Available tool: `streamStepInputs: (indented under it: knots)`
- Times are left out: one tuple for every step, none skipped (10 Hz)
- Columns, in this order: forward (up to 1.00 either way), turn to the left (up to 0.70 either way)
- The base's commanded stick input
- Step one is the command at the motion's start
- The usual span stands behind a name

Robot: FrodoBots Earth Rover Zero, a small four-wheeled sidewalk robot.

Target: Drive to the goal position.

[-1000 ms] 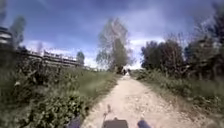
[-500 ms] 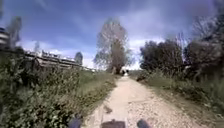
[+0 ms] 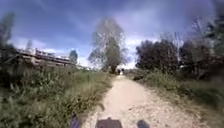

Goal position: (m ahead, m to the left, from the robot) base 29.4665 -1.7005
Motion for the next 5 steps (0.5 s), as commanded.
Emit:
streamStepInputs:
  knots:
    - [0.70,-0.14]
    - [0.70,0.00]
    - [0.70,0.00]
    - [0.70,-0.12]
    - [0.70,-0.30]
